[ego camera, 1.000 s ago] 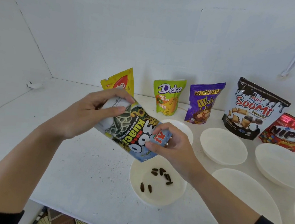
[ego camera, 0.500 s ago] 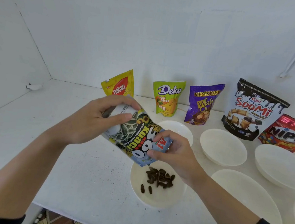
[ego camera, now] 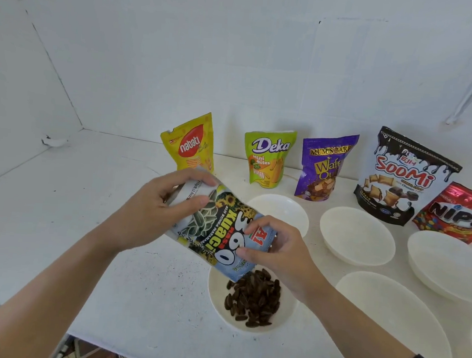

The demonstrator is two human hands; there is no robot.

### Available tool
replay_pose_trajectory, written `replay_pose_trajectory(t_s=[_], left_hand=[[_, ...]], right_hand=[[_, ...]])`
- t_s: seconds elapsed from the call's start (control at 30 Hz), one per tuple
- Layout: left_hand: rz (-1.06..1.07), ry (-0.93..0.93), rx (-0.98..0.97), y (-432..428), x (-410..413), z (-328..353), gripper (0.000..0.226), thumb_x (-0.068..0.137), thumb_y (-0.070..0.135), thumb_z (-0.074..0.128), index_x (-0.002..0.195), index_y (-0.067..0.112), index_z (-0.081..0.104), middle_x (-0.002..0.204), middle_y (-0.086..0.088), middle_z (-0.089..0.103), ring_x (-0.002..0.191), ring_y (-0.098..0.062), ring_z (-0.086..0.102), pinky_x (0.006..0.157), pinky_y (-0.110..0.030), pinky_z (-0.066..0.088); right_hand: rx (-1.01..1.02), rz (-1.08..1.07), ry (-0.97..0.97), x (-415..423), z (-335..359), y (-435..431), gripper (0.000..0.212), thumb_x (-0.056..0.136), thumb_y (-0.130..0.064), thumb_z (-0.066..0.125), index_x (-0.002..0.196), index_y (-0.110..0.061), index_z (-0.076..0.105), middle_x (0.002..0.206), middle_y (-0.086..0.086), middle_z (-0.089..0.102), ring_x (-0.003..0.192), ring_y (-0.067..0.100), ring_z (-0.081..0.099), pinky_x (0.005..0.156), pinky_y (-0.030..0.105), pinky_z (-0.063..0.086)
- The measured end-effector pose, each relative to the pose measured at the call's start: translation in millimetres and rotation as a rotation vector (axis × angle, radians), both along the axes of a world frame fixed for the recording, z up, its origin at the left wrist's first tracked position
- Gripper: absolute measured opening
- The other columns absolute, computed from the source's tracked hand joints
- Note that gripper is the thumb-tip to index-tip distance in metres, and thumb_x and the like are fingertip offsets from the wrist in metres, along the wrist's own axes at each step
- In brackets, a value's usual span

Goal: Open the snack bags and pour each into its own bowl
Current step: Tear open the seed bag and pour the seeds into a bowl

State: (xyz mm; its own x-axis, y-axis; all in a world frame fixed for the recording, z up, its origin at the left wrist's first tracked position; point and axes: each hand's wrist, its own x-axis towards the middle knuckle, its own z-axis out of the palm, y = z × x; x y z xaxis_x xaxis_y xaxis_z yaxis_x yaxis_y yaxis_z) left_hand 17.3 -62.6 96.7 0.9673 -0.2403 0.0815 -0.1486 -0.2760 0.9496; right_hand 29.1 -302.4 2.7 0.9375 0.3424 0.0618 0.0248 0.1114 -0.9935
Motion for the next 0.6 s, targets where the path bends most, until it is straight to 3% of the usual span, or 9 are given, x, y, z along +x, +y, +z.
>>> replay_pose_trajectory(t_s=[0.13,0.23,0.4,0.53,0.6], left_hand=[[0.104,-0.058,-0.037,-3.5,0.4,1.8,0.016,0.097,0.012,0.061,0.113,0.017,0.064,0.112,0.003,0.072,0.099,-0.026,0.075,0.063,-0.045,0.065],[0.105,-0.137,-0.044,-2.8,2.7,16.0,0.014,0.096,0.013,0.062,0.107,0.023,0.064,0.112,-0.001,0.072,0.097,-0.027,0.076,0.063,-0.051,0.064],[0.069,-0.241,-0.054,-1.1,4.0,42.3,0.017,0.095,0.011,0.063,0.111,0.015,0.061,0.116,-0.014,0.066,0.098,-0.030,0.076,0.064,-0.054,0.064],[0.035,-0.266,-0.054,-2.4,3.9,50.2,0.021,0.092,0.014,0.065,0.113,0.013,0.060,0.113,-0.014,0.067,0.099,-0.030,0.075,0.067,-0.051,0.064],[0.021,-0.257,-0.052,-3.2,2.9,48.6,0.020,0.091,0.015,0.065,0.111,0.015,0.061,0.110,-0.013,0.069,0.098,-0.029,0.075,0.067,-0.049,0.064]], right_hand=[[-0.012,-0.024,-0.056,2.4,8.1,0.9,0.030,0.071,-0.008,0.088,0.091,-0.018,0.069,0.108,0.018,0.068,0.104,0.034,0.068,0.087,0.062,0.056],[0.014,-0.063,-0.112,5.0,24.4,3.0,0.027,0.072,-0.005,0.087,0.089,-0.015,0.068,0.096,0.006,0.069,0.091,0.025,0.067,0.081,0.048,0.059],[0.067,-0.105,-0.183,7.4,45.2,7.7,0.027,0.071,-0.009,0.087,0.089,-0.007,0.066,0.086,0.001,0.068,0.079,0.018,0.064,0.069,0.033,0.054],[0.087,-0.121,-0.202,9.2,44.2,8.1,0.029,0.070,-0.011,0.089,0.088,-0.010,0.067,0.095,0.013,0.070,0.087,0.037,0.066,0.075,0.050,0.058],[0.069,-0.121,-0.198,8.2,40.0,7.1,0.028,0.070,-0.012,0.089,0.088,-0.011,0.067,0.094,0.010,0.070,0.087,0.034,0.067,0.078,0.051,0.056]])
